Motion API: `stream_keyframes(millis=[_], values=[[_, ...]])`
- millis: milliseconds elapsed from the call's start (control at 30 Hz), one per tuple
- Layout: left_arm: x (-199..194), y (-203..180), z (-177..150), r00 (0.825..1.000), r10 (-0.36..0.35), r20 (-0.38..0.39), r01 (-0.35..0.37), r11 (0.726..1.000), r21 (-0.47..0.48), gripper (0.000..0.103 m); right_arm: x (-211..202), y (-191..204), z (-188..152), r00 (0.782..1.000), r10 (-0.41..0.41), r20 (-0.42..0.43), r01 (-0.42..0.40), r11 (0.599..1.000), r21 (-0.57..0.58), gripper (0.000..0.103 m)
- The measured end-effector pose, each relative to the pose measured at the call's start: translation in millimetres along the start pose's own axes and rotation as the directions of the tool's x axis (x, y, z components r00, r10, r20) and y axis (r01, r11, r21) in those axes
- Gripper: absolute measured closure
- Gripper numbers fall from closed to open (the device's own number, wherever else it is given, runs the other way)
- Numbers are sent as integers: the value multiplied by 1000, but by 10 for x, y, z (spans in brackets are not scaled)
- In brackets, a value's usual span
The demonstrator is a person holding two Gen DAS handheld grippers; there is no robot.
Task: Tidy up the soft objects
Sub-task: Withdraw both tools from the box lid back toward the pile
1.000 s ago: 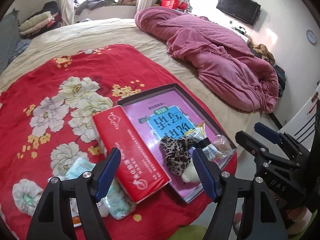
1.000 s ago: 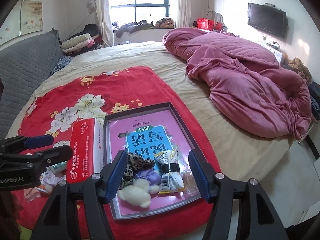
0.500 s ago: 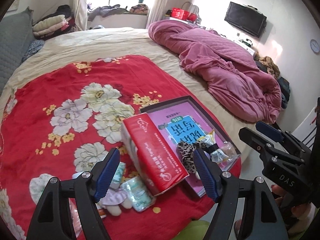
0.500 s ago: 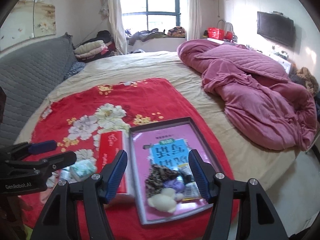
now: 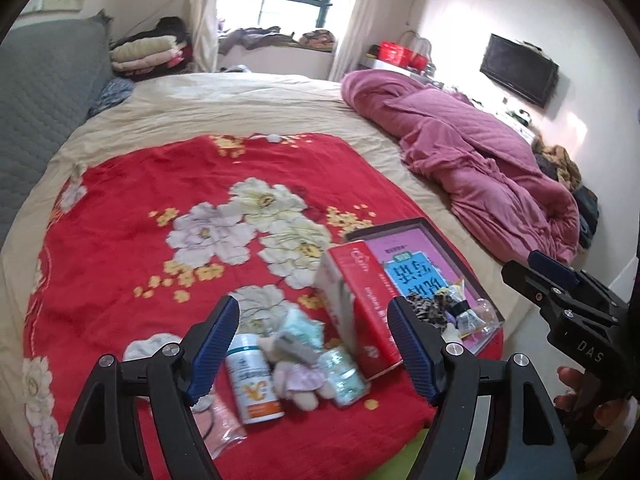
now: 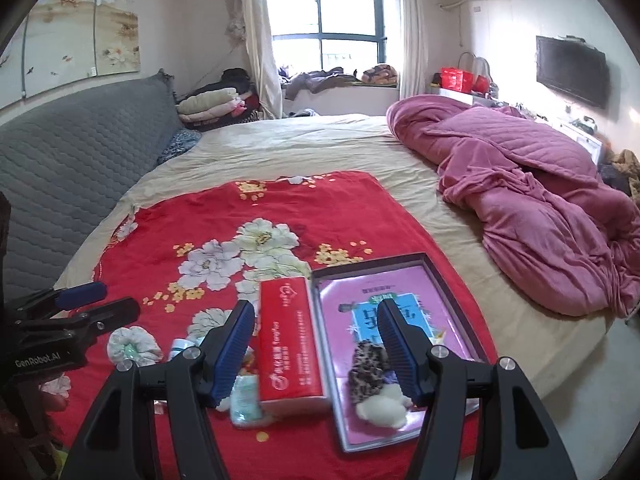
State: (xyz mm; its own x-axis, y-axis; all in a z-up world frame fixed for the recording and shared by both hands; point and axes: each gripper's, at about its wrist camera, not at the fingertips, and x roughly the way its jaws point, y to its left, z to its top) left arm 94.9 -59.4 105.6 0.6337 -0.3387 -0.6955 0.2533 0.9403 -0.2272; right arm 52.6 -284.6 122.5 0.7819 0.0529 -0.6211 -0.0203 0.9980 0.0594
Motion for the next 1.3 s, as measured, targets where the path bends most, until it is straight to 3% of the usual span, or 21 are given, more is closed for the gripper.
stream_keyframes(millis=[533,733,1300], values=[[-528,859,-209,991,130,18,-128,988,-88,25,-74,520,98,997,70,12,-69,997,-36,40],[-674,1014,-276,990,140,27,-137,984,-112,25,-139,676,100,997,81,17,-79,995,-67,40],[-358,1383,-848,987,143,-68,-153,972,-178,25,21,991,-187,996,78,-50,-84,988,-130,40]])
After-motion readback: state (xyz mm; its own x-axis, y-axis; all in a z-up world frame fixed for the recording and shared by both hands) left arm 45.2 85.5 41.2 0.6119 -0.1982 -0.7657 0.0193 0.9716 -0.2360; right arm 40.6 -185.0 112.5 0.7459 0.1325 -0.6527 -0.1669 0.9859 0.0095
